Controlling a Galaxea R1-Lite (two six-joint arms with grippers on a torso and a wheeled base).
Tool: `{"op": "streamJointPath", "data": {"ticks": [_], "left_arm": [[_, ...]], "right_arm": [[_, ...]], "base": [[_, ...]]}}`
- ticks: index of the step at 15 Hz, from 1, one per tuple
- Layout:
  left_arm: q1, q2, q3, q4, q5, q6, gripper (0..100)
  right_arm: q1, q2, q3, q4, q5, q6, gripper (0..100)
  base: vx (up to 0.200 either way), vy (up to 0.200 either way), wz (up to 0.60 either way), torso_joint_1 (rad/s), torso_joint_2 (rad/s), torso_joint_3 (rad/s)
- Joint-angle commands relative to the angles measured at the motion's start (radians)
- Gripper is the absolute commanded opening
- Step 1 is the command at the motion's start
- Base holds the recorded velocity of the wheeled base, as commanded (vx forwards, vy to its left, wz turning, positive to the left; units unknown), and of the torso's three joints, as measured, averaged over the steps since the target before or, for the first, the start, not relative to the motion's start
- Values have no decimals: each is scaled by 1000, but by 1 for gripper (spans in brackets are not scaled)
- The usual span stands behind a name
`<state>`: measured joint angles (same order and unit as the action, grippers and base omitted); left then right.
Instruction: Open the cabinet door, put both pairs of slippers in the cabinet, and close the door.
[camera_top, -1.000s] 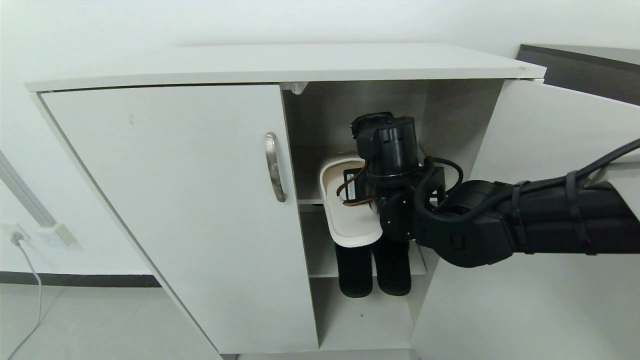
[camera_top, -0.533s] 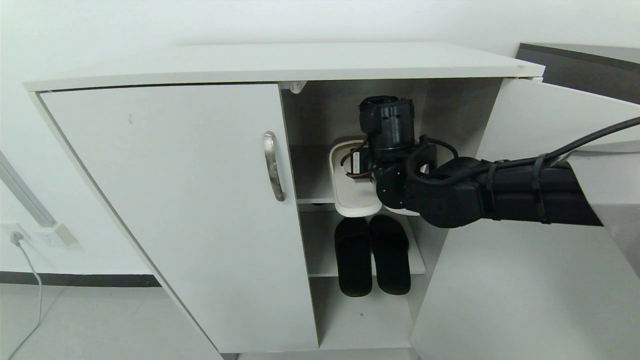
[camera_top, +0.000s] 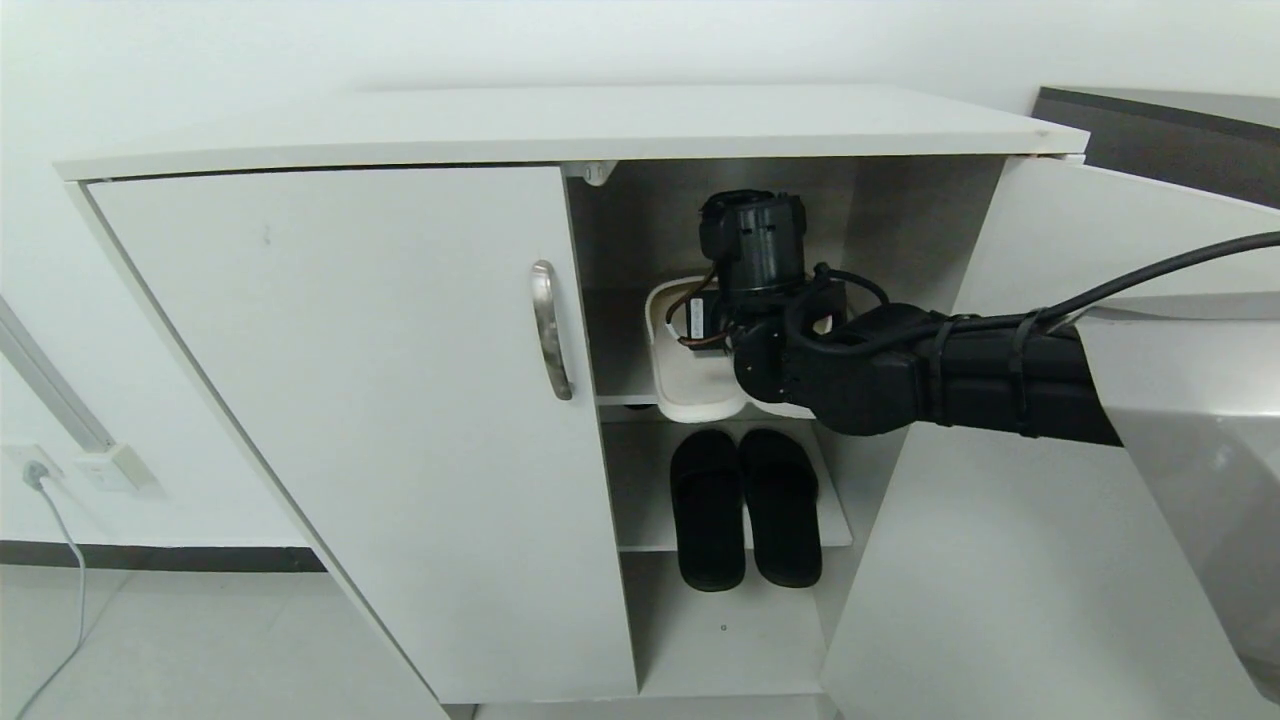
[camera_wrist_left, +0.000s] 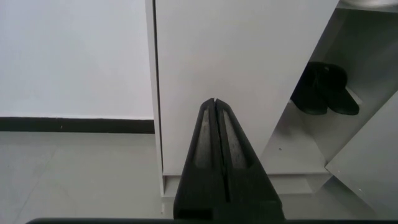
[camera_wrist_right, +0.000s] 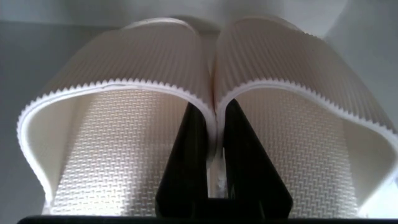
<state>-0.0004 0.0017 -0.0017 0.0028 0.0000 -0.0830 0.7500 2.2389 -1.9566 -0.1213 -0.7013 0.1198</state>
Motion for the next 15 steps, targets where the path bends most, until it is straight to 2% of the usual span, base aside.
{"op": "streamJointPath", "data": {"ticks": [1,7,8,12,15], "left_arm": [[-1,0,0,0,0,0,0],[-1,1,0,0,0,0,0],[0,1,0,0,0,-1,0],[0,1,0,0,0,-1,0],[0,0,0,0,0,-3,0]], "right_arm": [[-4,8,-4,0,6,0,0],[-14,19,-4,0,11,0,0],[-14,19,-4,0,9,0,100],[-8,-2,24,0,9,1,100],[23,-82,142,-5,8,1,100]], "base": [[0,0,0,0,0,0],[0,0,0,0,0,0],[0,0,0,0,0,0],[0,0,0,0,0,0],[0,0,0,0,0,0]]}}
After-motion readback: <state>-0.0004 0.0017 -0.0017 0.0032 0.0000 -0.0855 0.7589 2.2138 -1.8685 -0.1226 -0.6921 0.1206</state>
